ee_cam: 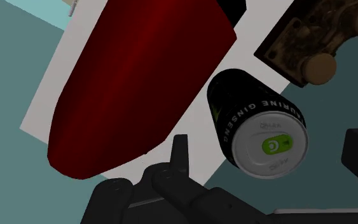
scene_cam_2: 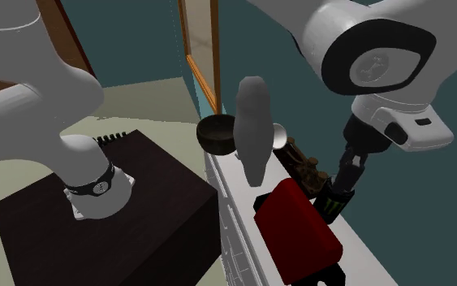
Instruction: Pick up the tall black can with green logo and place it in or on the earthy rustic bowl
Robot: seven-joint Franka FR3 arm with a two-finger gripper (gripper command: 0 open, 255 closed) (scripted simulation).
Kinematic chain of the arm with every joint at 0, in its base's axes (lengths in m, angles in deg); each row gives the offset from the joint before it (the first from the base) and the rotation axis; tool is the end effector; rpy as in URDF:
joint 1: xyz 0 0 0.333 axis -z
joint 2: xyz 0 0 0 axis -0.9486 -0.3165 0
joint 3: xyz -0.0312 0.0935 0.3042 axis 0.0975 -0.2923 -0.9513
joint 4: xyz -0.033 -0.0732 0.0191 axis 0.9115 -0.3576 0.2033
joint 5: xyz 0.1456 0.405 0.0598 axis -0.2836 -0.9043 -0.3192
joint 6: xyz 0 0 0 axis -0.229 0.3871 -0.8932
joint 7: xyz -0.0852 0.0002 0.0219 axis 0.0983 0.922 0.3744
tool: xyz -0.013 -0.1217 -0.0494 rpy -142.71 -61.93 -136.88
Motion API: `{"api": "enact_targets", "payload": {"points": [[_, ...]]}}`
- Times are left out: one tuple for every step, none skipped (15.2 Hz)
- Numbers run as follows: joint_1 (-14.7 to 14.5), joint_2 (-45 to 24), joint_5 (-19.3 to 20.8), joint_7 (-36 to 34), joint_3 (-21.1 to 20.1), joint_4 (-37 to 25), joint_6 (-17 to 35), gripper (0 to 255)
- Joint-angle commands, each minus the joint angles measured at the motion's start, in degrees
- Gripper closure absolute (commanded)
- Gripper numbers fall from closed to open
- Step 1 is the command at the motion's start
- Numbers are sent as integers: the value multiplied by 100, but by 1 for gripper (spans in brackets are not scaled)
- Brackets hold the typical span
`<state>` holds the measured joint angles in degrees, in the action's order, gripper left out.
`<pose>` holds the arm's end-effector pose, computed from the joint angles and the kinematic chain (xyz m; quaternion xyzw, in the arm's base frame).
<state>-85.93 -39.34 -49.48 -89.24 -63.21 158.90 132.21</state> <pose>0.5628 0.3829 0.3189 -0.9983 -0.0583 0.0037 0.0025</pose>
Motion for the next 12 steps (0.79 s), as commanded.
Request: {"api": "enact_targets", "payload": {"points": [[-116,-353,143,-105,41,-343,35,0],[-123,-387,158,-114,52,-313,97,0],[-129,-423,175,-125,61,-285,158,0],[-135,-459,192,-135,70,-259,219,0],[-140,-497,210,-147,78,-234,280,0],[-145,-536,229,-158,87,-210,340,0],[-150,-575,248,-170,95,-187,399,0],[-156,-616,268,-182,104,-166,458,0],[-160,-639,278,-189,111,-155,492,0],[-160,-639,279,-189,110,-155,492,0],[-161,-639,278,-189,111,-155,492,0],[-160,-639,279,-189,110,-155,492,0]]}}
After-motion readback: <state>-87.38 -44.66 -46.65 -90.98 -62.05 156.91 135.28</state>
